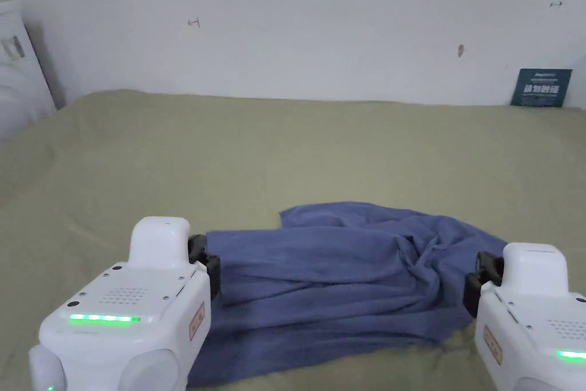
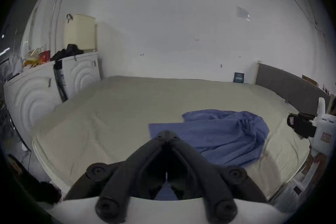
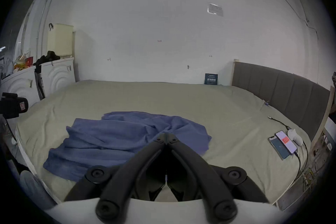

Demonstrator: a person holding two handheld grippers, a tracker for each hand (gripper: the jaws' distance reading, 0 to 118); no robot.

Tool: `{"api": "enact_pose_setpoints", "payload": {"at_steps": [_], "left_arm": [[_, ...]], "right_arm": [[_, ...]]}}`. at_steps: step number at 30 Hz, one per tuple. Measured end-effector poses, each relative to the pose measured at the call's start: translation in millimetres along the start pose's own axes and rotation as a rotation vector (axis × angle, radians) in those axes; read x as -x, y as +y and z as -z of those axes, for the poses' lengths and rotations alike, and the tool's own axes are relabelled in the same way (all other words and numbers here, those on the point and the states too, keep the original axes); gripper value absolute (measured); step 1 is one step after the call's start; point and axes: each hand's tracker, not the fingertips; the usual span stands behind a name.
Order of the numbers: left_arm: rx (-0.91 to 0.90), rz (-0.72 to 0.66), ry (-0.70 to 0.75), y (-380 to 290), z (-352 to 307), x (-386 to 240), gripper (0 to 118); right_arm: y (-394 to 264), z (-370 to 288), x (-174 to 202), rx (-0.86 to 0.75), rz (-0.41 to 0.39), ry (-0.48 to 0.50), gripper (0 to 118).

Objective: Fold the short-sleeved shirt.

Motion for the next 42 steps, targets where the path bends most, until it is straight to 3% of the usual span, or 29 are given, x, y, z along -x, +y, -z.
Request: {"api": "enact_pose_setpoints", "payload": {"at_steps": [7, 11, 21, 22, 24, 25, 30, 31, 33, 34, 36, 37, 42], "left_arm": [[0.034, -0.067, 0.014, -2, 13, 22, 0], [0.098, -0.07, -0.009, 8, 55, 30, 0], [0.486, -0.013, -0.065, 13, 279, 63, 4], [0.504, -0.008, -0.065, 13, 294, 62, 27], [0.537, 0.002, -0.081, 15, 309, 55, 107], [0.556, 0.007, -0.075, 15, 317, 53, 118], [0.647, 0.134, 0.034, -3, 323, 31, 103], [0.67, 0.15, 0.019, -10, 323, 26, 96], [0.667, 0.123, 0.007, -5, 318, 26, 83], [0.669, 0.113, -0.004, 0, 316, 24, 83], [0.663, 0.129, -0.026, 10, 309, 21, 44], [0.649, 0.167, -0.028, 11, 305, 17, 4], [0.655, 0.179, -0.033, 8, 300, 10, 2]], "right_arm": [[-3, 3, 30, 0.012, -0.014, 0.036, 0], [-4, 17, 34, 0.031, -0.006, 0.041, 0], [-18, 77, 36, 0.129, -0.011, 0.044, 0], [-19, 83, 37, 0.141, -0.018, 0.042, 0], [-23, 95, 36, 0.157, -0.025, 0.04, 0], [-25, 99, 35, 0.164, -0.026, 0.042, 0], [-30, 106, 29, 0.181, -0.031, 0.036, 0], [-31, 106, 25, 0.183, -0.023, 0.036, 0], [-31, 103, 19, 0.19, -0.013, 0.023, 0], [-31, 101, 14, 0.192, -0.009, 0.016, 0], [-27, 101, 1, 0.207, 0.003, -0.002, 0], [-26, 100, -7, 0.216, 0.023, -0.015, 0], [-11, 130, -60, 0.29, 0.001, -0.148, 0]]}}
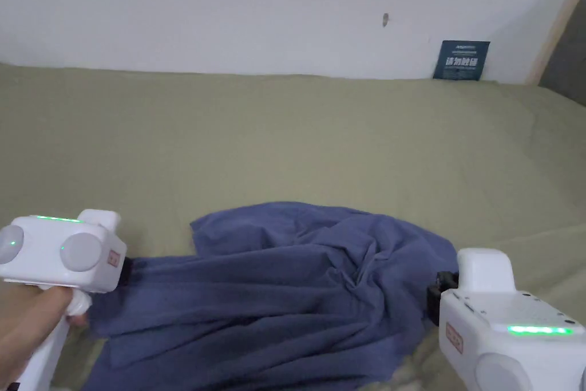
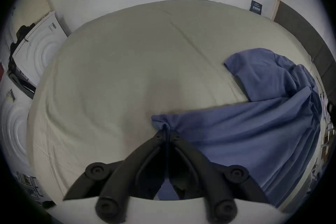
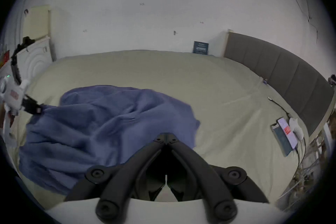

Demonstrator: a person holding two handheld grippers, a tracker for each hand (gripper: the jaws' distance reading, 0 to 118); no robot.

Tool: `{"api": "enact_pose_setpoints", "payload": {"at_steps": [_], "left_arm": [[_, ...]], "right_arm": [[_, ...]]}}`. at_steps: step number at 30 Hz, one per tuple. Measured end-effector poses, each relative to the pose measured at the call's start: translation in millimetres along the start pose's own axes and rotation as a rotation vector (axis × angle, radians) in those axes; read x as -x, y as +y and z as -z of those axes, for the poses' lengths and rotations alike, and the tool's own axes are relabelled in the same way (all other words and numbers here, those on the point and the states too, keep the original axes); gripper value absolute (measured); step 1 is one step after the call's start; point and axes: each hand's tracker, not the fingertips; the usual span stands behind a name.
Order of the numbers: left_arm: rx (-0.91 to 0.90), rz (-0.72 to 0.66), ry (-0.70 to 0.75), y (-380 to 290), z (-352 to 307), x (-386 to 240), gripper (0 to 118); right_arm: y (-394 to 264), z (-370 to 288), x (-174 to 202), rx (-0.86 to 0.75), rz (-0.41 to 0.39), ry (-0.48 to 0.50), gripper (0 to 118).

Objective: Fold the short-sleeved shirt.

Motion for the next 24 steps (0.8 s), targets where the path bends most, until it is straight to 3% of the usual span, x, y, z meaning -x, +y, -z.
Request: {"api": "enact_pose_setpoints", "payload": {"at_steps": [9, 10, 12, 13, 15, 16, 17, 18, 19, 20, 22, 24], "left_arm": [[0.01, 0.015, -0.021, 4, 13, 10, 2], [0.008, 0.011, -0.024, 3, 12, 11, 2], [0.009, -0.002, -0.03, 4, 12, 12, 2], [0.009, -0.004, -0.031, 4, 13, 12, 2], [0.01, -0.002, -0.034, 4, 13, 13, 2], [0.01, -0.004, -0.035, 5, 13, 13, 2], [0.01, -0.006, -0.037, 5, 13, 13, 2], [0.009, -0.011, -0.039, 5, 13, 14, 2], [0.007, -0.018, -0.042, 5, 12, 15, 2], [0.006, -0.027, -0.044, 5, 11, 16, 2], [0.001, -0.041, -0.05, 6, 5, 19, 2], [-0.016, -0.091, -0.056, 5, -9, 25, 2]], "right_arm": [[61, 113, -67, 0.209, 0.063, 0.004, 0], [62, 125, -69, 0.259, 0.073, 0.029, 19], [58, 141, -69, 0.336, 0.09, 0.077, 107], [56, 149, -68, 0.378, 0.08, 0.064, 115], [44, 166, -64, 0.46, 0.047, 0.04, 101], [54, 177, -65, 0.383, 0.016, -0.005, 99], [56, 187, -64, 0.415, -0.02, -0.032, 95], [59, 192, -66, 0.405, 0.019, 0.01, 85], [48, 174, -63, 0.395, 0.061, 0.007, 54], [54, 170, -65, 0.402, 0.071, 0.034, 4], [69, 161, -64, 0.361, 0.046, 0.06, 6], [70, 133, -60, 0.32, 0.012, 0.022, 6]]}}
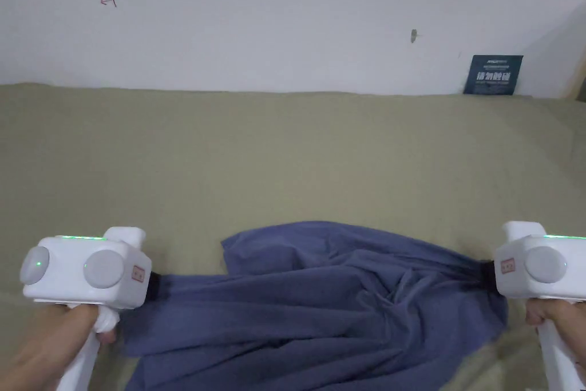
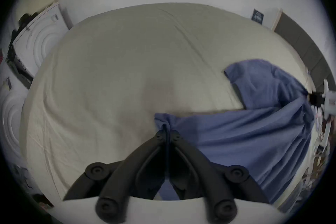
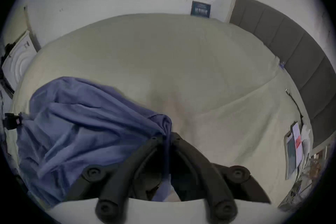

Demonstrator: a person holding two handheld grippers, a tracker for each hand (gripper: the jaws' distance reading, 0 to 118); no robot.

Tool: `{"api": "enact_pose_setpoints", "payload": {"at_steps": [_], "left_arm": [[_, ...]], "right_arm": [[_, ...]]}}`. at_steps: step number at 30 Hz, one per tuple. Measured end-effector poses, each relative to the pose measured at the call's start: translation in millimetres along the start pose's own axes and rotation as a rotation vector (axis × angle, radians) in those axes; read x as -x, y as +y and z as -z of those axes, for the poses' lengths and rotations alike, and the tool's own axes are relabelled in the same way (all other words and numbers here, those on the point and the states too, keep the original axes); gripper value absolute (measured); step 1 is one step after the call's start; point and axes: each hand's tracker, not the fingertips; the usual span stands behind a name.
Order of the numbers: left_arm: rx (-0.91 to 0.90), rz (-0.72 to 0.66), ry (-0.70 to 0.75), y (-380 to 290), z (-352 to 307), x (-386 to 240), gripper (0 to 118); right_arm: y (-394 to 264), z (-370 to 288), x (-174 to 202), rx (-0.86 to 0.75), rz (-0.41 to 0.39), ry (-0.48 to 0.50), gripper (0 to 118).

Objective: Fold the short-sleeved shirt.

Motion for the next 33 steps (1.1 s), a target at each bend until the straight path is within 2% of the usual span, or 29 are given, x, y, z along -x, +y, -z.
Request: {"api": "enact_pose_setpoints", "payload": {"at_steps": [2, 4, 8, 12, 17, 26, 33], "left_arm": [[-0.051, -0.074, -0.018, -1, -24, 8, 2], [-0.11, -0.102, -0.023, 1, -54, 17, 2], [-0.204, -0.054, 0.05, 12, -120, 32, 2], [-0.306, -0.072, 0.116, 27, -184, 51, 2], [-0.388, -0.071, 0.189, 45, -244, 68, 2], [-0.512, -0.068, 0.265, 114, -293, 59, 2], [-0.566, -0.058, 0.34, 195, -297, 48, 2]], "right_arm": [[12, -21, -8, -0.032, 0.01, 0.049, 6], [7, -54, -6, -0.105, -0.008, 0.032, 6], [21, -121, -10, -0.231, -0.009, 0.033, 6], [33, -176, -10, -0.317, -0.013, 0.039, 6], [50, -220, -9, -0.414, -0.01, 0.022, 6], [120, -269, 10, -0.533, -0.047, -0.032, 6], [206, -264, 18, -0.602, -0.053, -0.083, 6]]}}
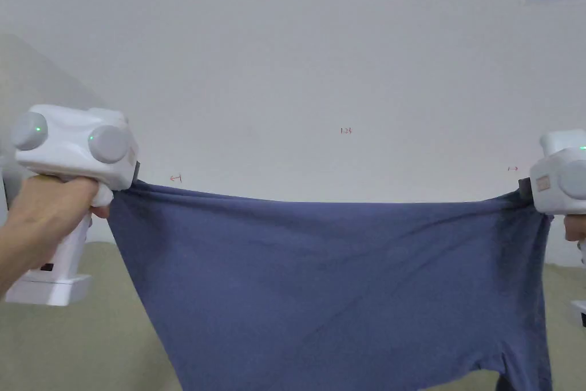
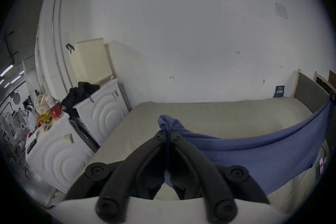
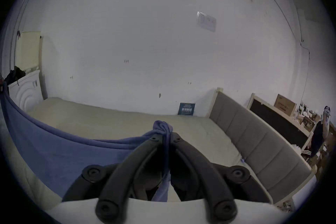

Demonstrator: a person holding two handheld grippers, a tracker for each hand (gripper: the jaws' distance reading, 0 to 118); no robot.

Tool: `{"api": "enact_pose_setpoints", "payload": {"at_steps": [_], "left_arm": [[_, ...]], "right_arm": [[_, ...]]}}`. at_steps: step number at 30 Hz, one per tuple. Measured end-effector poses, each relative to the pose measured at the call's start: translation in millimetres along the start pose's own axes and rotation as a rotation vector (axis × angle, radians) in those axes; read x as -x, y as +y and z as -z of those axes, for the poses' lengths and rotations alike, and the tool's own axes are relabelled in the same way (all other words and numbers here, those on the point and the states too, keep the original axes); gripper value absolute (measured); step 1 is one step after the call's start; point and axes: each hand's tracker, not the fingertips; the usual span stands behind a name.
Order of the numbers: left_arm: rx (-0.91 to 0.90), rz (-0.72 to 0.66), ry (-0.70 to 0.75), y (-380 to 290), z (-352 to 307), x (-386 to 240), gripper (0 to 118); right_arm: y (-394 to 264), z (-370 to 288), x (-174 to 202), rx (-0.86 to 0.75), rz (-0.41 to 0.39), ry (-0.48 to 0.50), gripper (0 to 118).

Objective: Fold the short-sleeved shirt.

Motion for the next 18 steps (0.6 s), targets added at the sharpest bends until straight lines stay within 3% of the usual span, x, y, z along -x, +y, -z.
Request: {"api": "enact_pose_setpoints", "payload": {"at_steps": [10, 18], "left_arm": [[-0.025, 0.023, 0.118, 41, 87, -39, 2], [0.052, 0.101, 0.205, -17, 190, -67, 2]], "right_arm": [[44, 103, 29, -0.009, -0.014, -0.045, 6], [-26, 188, 73, 0.069, -0.038, -0.035, 6]]}}
